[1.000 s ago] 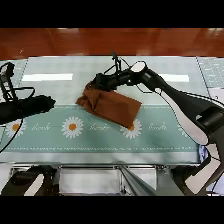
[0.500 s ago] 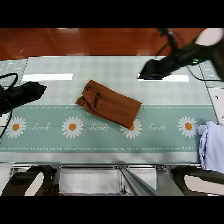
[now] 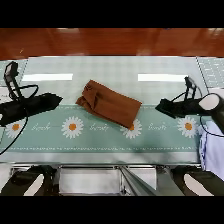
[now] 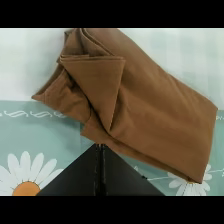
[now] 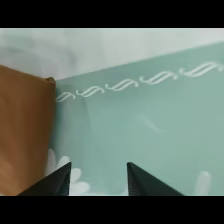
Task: Fold the shirts.
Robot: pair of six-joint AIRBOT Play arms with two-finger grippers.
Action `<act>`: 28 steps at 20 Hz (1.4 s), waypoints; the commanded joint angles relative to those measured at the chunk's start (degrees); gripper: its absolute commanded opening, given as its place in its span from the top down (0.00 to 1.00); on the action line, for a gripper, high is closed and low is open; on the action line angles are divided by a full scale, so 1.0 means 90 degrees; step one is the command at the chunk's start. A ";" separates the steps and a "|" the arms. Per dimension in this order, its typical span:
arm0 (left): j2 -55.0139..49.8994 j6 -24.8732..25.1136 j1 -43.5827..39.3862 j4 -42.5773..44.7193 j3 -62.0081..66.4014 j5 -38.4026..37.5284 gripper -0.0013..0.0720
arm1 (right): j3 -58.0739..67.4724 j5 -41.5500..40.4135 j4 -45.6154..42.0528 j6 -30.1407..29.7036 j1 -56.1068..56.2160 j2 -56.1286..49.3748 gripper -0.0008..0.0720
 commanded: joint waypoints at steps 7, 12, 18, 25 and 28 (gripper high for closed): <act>-0.0534 0.0005 -0.0112 -0.0347 -0.0095 0.0039 0.96 | -0.0204 -0.0712 0.4811 -0.2846 0.0913 -0.2334 0.42; -0.0639 0.0005 -0.0112 -0.0347 -0.0092 0.0041 0.95 | 0.0755 -0.0452 0.4806 -0.2773 0.1464 -0.3087 0.53; -0.0641 0.0007 -0.0109 -0.0345 -0.0095 0.0044 0.96 | 0.2861 0.0369 0.3912 -0.2599 0.1797 -0.3128 0.95; -0.0639 0.0005 -0.0109 -0.0367 -0.0092 -0.0010 0.96 | 0.6513 0.2603 0.1396 -0.0799 0.1166 -0.3118 0.95; -0.0639 0.0005 -0.0112 -0.0588 -0.0092 -0.0124 0.96 | 0.7424 0.3402 0.1052 -0.0381 0.0401 -0.2866 0.95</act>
